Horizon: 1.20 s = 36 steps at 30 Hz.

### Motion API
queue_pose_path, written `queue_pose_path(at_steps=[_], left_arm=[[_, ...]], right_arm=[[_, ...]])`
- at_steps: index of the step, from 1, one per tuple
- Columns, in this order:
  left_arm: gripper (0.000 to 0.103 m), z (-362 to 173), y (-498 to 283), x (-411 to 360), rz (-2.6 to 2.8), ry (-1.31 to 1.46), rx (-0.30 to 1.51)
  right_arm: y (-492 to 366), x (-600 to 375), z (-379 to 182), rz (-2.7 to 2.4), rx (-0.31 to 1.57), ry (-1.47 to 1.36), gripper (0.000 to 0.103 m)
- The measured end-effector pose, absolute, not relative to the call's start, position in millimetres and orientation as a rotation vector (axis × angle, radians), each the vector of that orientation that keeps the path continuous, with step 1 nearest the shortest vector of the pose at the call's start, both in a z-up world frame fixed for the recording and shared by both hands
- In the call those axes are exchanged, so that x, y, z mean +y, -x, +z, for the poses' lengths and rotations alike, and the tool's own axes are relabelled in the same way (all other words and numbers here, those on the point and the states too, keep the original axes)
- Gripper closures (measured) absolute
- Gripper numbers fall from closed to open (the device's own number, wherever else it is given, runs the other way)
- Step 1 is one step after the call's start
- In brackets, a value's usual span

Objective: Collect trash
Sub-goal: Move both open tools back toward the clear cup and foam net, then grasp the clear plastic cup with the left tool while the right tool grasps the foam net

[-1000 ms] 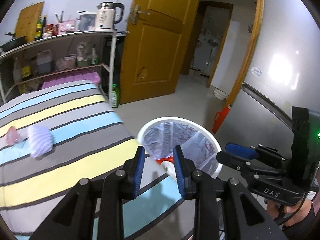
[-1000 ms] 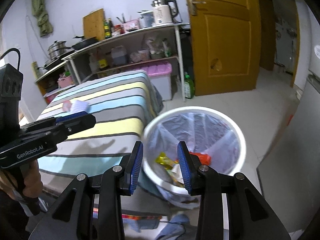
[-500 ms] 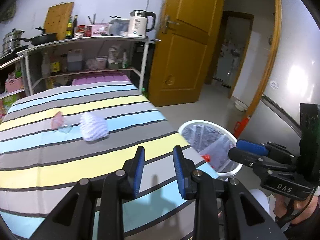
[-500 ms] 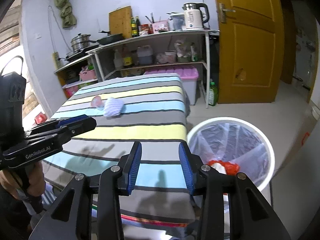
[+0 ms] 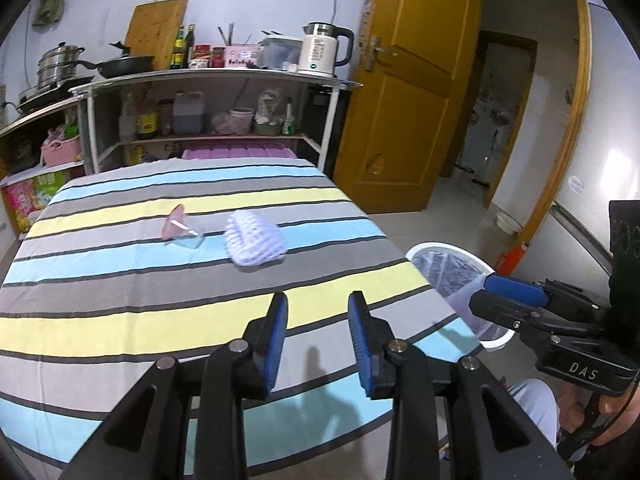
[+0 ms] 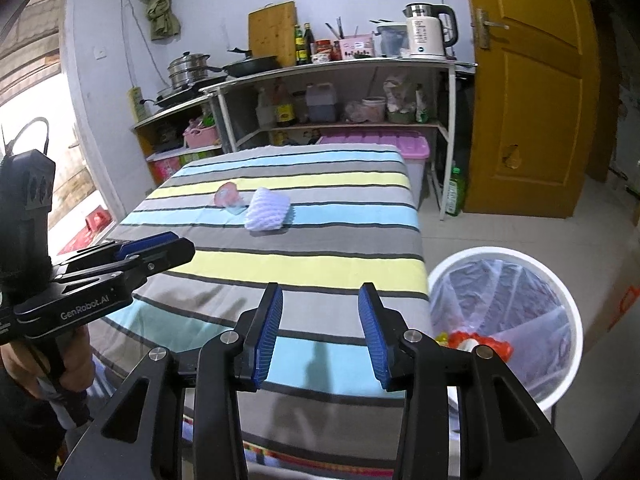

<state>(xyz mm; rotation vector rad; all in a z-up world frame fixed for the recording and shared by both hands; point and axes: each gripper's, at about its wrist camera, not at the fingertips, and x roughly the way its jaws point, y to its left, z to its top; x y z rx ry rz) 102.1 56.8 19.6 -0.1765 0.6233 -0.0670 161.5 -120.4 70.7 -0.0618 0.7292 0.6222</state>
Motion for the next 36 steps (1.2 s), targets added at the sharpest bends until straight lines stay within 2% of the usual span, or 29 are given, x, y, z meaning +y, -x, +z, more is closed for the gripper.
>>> queue_pose_path(at_steps=[12, 18, 36], left_arm=[[0.065, 15.7, -108.1, 99.8, 0.014, 0.195, 0.628], [0.062, 18.5, -113.3, 123.2, 0.052, 0.21, 0.627], [0.055, 16.6, -146.6, 169.5, 0.088, 0.175, 0.655]], right_arm=[[-181.6, -75.3, 66.8, 0.68, 0.743, 0.077, 0.062], [-200.9, -49.2, 64.6, 0.708, 0.754, 0.071, 0.056], [-264.3, 27.3, 31.8, 0.719, 0.858, 0.099, 0.056]])
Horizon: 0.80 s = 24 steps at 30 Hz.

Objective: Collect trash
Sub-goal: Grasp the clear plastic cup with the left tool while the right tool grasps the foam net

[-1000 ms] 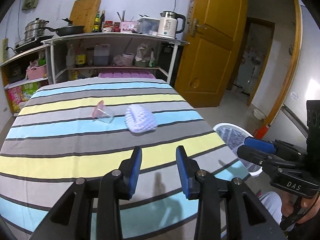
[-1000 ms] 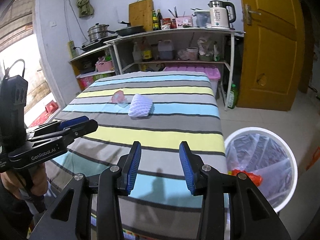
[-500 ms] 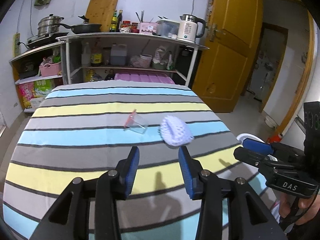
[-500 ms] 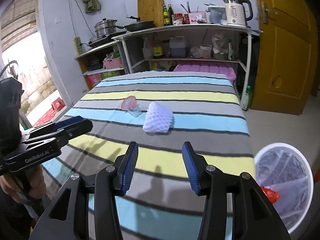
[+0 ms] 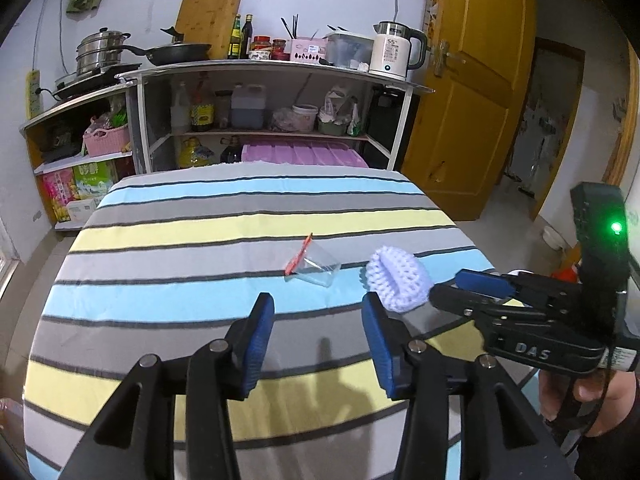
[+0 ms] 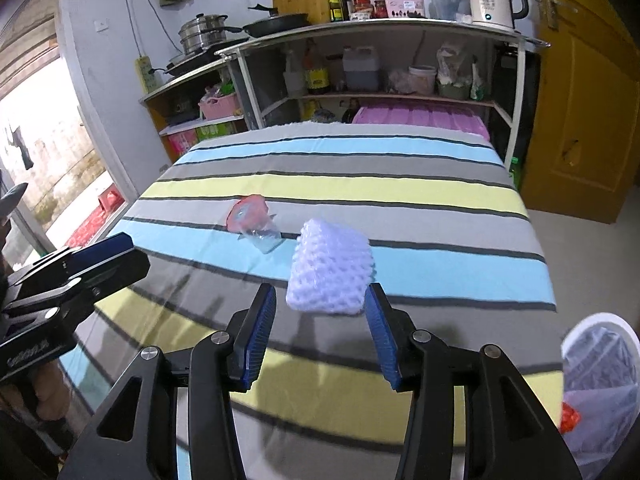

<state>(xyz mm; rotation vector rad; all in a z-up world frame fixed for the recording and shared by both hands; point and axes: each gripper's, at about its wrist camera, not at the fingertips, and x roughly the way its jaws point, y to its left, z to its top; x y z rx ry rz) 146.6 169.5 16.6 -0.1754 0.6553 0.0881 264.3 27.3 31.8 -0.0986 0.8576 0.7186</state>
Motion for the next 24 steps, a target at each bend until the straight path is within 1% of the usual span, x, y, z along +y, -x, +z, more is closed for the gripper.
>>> queue_pose_path(at_steps=[8, 9, 10, 11, 13, 15, 16, 24], left_arm=[[0.052, 13.1, -172.1, 179.5, 0.06, 0.165, 0.682], [0.052, 11.8, -175.9, 180.4, 0.059, 0.166, 0.688], [0.052, 10.6, -179.8, 181.3, 0.057, 0.165, 0.692], [0.052, 8.6, -184.3, 182.2, 0.055, 0.164, 0.697], [0.051, 4.8, -192.9, 182.3, 0.057, 0.163, 0.711], [0.051, 1.1, -200.6, 180.9, 0.055, 0.161, 0.721], [0.051, -0.5, -204.3, 179.6, 0.052, 0.158, 0.723], [0.048, -19.4, -231.7, 168.7, 0.06, 0.063, 0.768]], right_arm=[[-291.6, 46.1, 8.0, 0.674, 0.928, 0.1, 0.056], [-294.0, 44.7, 4.8, 0.671, 0.938, 0.093, 0.057], [-295.2, 43.2, 4.0, 0.674, 0.941, 0.086, 0.064], [-295.7, 42.3, 4.2, 0.675, 0.939, 0.084, 0.066], [-294.8, 38.2, 6.7, 0.679, 0.926, 0.078, 0.078], [-293.0, 32.0, 10.9, 0.683, 0.914, 0.07, 0.086], [-291.7, 29.1, 12.4, 0.684, 0.91, 0.066, 0.088], [-290.5, 3.3, 17.2, 0.686, 0.901, 0.016, 0.089]])
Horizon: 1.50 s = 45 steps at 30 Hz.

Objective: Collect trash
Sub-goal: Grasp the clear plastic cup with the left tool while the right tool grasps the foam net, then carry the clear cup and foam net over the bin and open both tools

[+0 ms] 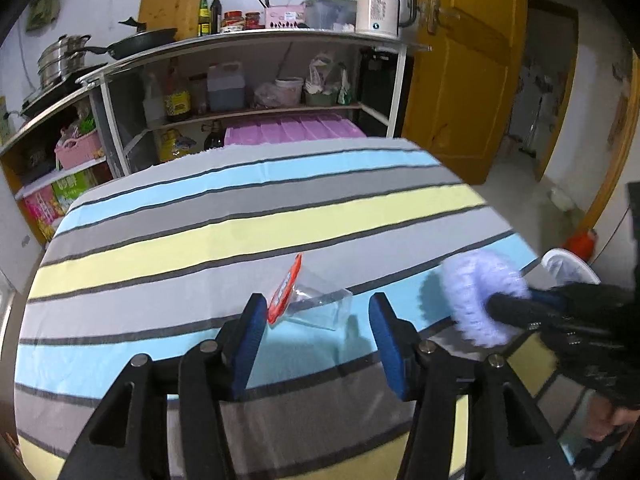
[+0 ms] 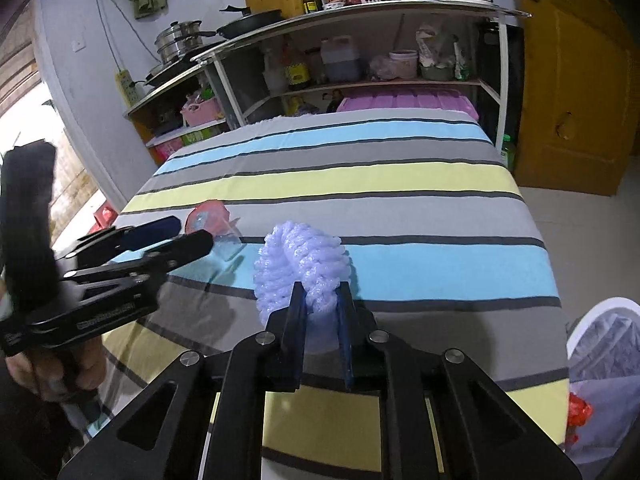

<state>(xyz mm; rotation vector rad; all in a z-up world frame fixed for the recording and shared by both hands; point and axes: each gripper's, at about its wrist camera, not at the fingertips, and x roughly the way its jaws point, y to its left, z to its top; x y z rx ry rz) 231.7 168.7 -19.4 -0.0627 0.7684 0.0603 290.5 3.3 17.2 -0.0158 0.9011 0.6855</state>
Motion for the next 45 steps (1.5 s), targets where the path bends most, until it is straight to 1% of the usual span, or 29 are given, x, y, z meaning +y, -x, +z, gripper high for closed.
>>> queue_pose_path(at_steps=[11, 13, 15, 20, 25, 36, 45], left_arm=[[0.048, -38.0, -259.6, 165.0, 0.108, -0.01, 0.852], [0.057, -41.4, -262.7, 164.9, 0.119, -0.016, 0.874], [0.057, -41.3, -263.1, 165.0, 0.124, -0.016, 0.875], [0.058, -34.2, -253.0, 162.2, 0.117, 0.006, 0.844], [0.058, -16.1, -232.0, 147.0, 0.08, 0.041, 0.789], [0.058, 22.9, -180.0, 81.5, -0.054, 0.082, 0.686], [0.058, 47.8, -154.4, 38.9, -0.146, 0.077, 0.621]], right_arm=[[-295.0, -15.6, 19.2, 0.678, 0.897, -0.03, 0.089], [-294.4, -17.7, 19.8, 0.672, 0.896, -0.037, 0.089], [-294.5, -20.9, 20.4, 0.665, 0.894, -0.043, 0.089], [-288.9, -31.5, 24.5, 0.65, 0.883, -0.061, 0.089], [-278.7, -46.0, 33.1, 0.632, 0.866, -0.079, 0.089], [-237.1, -98.3, 66.1, 0.554, 0.793, -0.085, 0.089], [-204.9, -139.0, 88.1, 0.492, 0.735, -0.085, 0.089]])
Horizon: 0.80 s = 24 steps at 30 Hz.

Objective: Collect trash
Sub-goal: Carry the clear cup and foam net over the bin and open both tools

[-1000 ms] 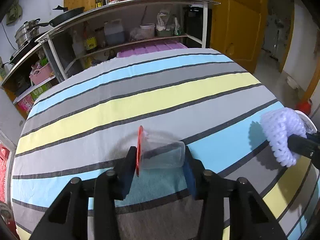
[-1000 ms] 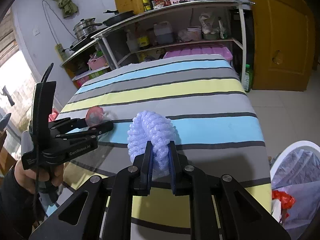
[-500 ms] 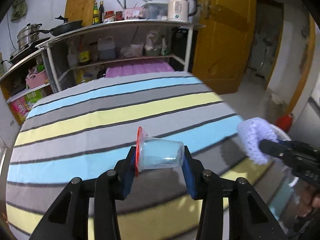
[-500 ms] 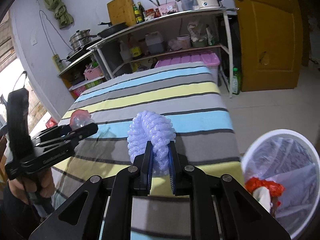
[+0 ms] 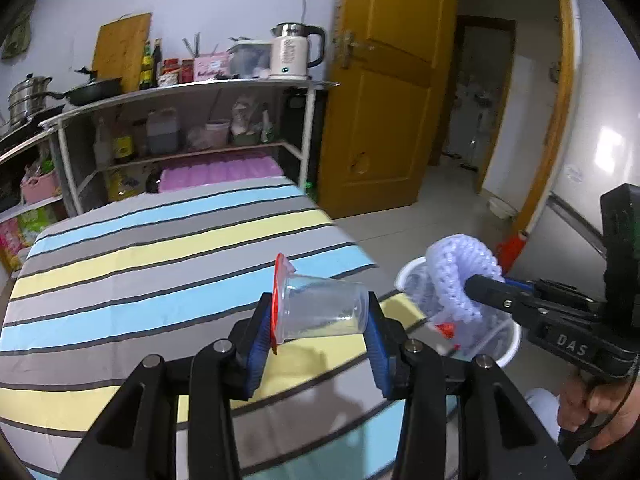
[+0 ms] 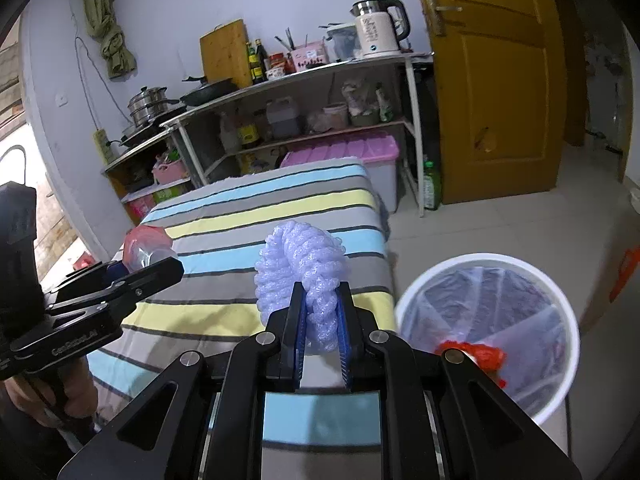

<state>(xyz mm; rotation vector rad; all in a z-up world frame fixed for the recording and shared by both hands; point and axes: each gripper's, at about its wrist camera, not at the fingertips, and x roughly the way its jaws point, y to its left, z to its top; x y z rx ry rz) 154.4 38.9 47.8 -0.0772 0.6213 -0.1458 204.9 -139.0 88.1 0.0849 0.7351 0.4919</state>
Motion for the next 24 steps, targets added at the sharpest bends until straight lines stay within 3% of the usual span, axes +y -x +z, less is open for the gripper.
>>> queue_pose_path(at_steps=[24], left_arm=[[0.059, 53.6, -158.7, -53.4, -0.311, 0.039, 0.611]], right_arm=[[-182.4, -228.8, 92.1, 0.332, 0.694, -0.144, 0.089]])
